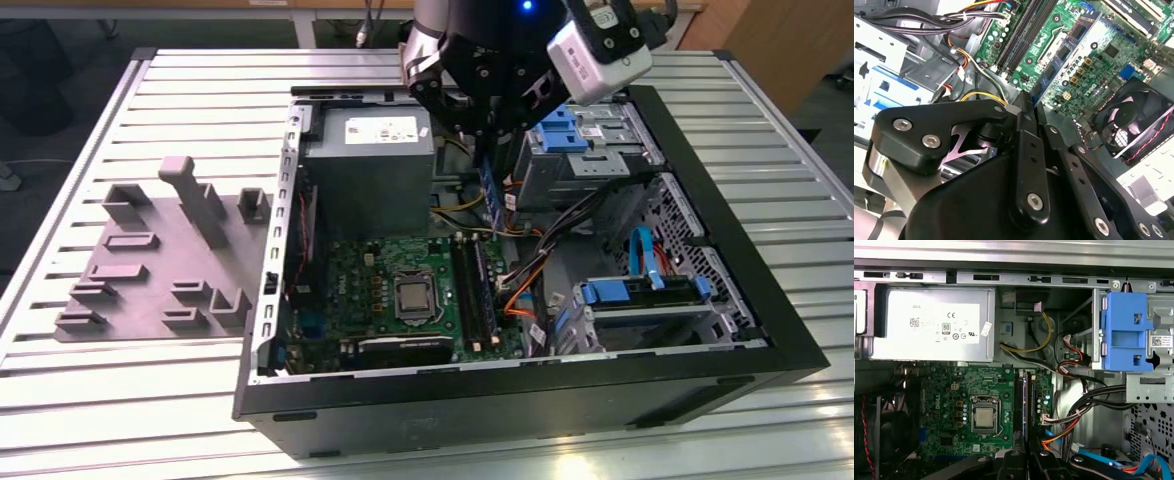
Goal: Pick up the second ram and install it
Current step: 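Insert the second ram into the second slot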
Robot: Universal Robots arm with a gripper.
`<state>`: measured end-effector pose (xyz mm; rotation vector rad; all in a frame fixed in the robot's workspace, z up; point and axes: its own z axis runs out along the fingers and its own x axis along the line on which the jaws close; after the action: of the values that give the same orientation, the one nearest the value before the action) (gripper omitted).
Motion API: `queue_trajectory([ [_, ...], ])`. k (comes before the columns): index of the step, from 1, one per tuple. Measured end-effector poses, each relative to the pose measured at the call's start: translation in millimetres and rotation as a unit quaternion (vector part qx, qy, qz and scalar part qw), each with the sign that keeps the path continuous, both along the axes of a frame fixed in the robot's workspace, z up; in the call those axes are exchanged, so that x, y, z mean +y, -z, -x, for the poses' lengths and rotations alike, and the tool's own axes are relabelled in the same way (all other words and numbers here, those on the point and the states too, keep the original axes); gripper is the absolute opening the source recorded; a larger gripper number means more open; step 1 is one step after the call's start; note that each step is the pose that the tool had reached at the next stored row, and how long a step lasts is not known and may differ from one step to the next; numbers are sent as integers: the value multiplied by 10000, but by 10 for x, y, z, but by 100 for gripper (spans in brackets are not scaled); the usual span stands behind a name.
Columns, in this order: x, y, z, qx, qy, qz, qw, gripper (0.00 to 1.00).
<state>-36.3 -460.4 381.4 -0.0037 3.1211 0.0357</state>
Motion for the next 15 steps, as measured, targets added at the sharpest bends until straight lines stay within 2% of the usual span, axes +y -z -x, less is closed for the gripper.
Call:
queue_trajectory([
  [6, 1, 6, 0, -1, 1, -1, 10000, 14],
  [15, 0, 107, 0, -1, 1, -1, 10000, 14],
])
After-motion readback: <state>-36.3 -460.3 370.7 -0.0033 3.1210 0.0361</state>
